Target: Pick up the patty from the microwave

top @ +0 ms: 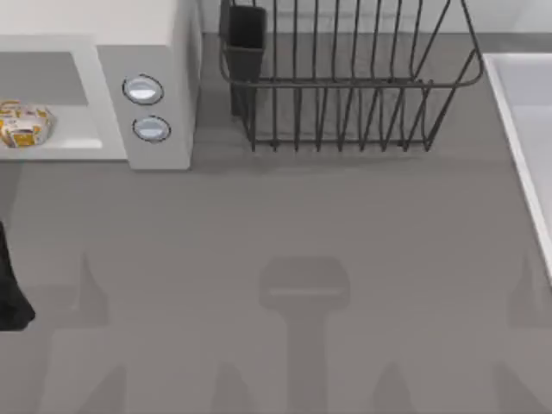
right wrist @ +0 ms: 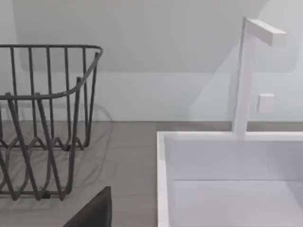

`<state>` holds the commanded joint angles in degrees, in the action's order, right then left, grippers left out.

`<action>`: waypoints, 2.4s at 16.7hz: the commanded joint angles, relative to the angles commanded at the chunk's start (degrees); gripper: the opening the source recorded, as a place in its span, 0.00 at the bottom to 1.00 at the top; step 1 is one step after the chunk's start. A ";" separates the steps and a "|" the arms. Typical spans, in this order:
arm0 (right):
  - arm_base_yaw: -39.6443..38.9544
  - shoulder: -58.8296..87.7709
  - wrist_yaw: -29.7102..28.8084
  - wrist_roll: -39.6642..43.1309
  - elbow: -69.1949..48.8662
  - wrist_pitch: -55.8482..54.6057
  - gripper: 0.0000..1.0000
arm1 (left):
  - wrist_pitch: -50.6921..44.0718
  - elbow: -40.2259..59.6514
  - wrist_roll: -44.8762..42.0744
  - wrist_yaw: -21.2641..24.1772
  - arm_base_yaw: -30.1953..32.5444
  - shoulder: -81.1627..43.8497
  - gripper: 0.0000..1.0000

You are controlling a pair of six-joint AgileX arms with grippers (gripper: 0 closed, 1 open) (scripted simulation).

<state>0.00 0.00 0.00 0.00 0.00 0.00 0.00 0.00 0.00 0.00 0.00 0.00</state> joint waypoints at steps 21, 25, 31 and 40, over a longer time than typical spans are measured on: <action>0.00 0.00 0.00 0.00 0.00 0.00 1.00 | 0.00 0.00 0.00 0.00 0.00 0.00 1.00; 0.00 0.00 0.00 0.00 0.00 0.00 1.00 | 0.37 0.26 -0.02 0.05 -0.04 -0.56 1.00; 0.00 0.00 0.00 0.00 0.00 0.00 1.00 | 9.87 7.00 -0.53 1.34 -1.06 -16.59 1.00; 0.00 0.00 0.00 0.00 0.00 0.00 1.00 | 37.40 26.54 -2.01 5.06 -4.00 -71.69 1.00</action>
<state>0.00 0.00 0.00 0.00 0.00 0.00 37.40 26.54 -2.01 5.06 -4.00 -71.69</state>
